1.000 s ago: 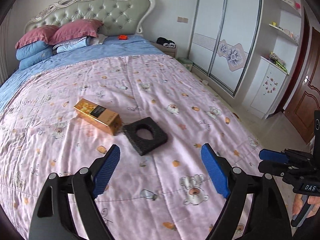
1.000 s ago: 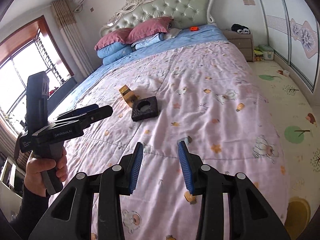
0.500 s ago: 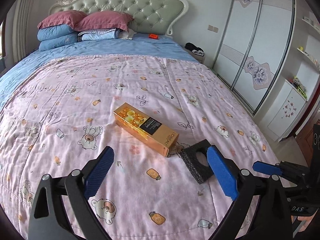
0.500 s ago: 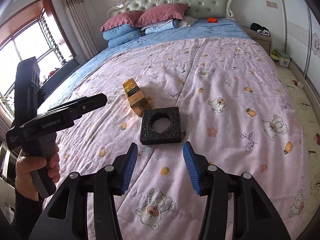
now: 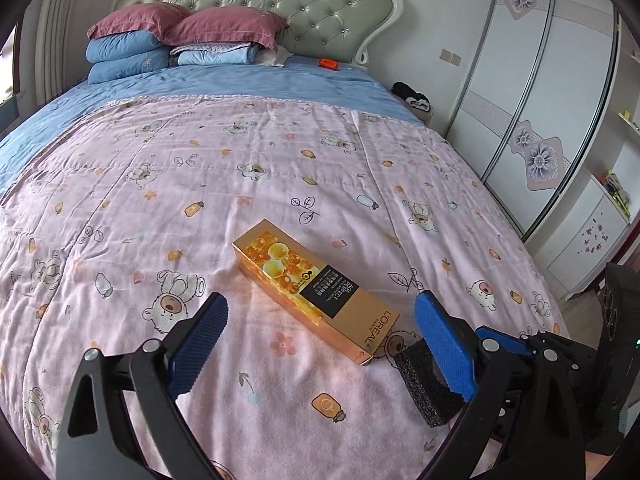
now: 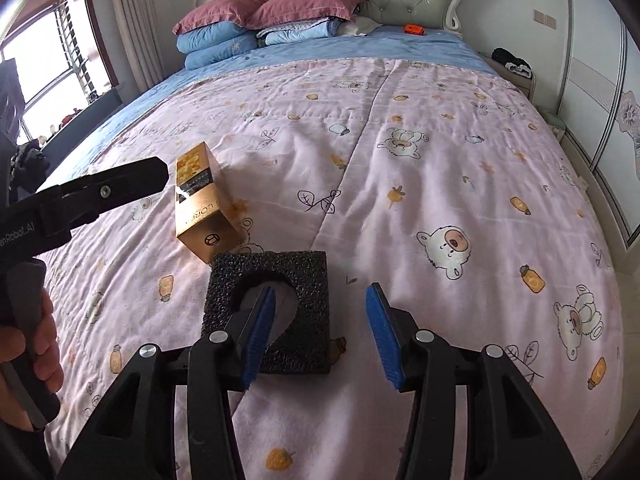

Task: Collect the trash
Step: 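Grasp the gold L'Oreal box with the left tool while the right tool grasps the black foam square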

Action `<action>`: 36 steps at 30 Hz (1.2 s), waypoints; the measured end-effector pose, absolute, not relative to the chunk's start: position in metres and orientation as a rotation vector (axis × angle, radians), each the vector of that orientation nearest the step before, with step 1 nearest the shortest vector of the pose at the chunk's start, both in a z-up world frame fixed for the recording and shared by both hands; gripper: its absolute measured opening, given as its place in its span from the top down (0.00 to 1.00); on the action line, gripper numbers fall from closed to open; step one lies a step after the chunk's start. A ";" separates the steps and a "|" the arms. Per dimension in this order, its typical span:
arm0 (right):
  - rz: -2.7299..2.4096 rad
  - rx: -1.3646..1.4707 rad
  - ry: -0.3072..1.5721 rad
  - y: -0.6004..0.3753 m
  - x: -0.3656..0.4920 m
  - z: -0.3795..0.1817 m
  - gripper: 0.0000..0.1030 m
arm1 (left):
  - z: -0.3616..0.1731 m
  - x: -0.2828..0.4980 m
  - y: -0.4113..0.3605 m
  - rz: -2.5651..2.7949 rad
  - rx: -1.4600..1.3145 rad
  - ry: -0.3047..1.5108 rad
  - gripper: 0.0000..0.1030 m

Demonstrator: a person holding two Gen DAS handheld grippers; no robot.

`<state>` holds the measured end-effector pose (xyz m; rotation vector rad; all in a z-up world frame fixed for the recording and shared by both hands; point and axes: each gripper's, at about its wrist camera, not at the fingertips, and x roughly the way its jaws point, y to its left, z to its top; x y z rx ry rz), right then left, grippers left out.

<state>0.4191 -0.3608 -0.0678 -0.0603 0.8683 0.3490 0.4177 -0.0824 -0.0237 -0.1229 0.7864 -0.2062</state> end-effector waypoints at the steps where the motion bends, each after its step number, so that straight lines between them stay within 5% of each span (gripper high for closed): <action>1: 0.357 -0.069 0.882 -0.358 0.421 -0.073 0.64 | -0.026 0.420 -0.082 -0.200 -0.124 0.794 0.09; 2: 0.366 -0.080 0.889 -0.355 0.420 -0.077 0.75 | -0.028 0.422 -0.082 -0.196 -0.126 0.803 0.09; 5: 0.390 -0.094 0.867 -0.353 0.414 -0.075 0.80 | -0.032 0.426 -0.084 -0.181 -0.120 0.822 0.09; 21: 0.483 0.137 0.829 -0.402 0.405 -0.055 0.80 | -0.059 0.481 -0.104 0.073 -0.248 1.010 0.09; 28: 0.494 0.163 0.834 -0.408 0.407 -0.059 0.80 | -0.069 0.475 -0.112 0.099 -0.240 1.013 0.60; 36: 0.481 0.148 0.829 -0.408 0.403 -0.058 0.80 | -0.064 0.433 -0.120 -0.094 -0.172 0.968 0.62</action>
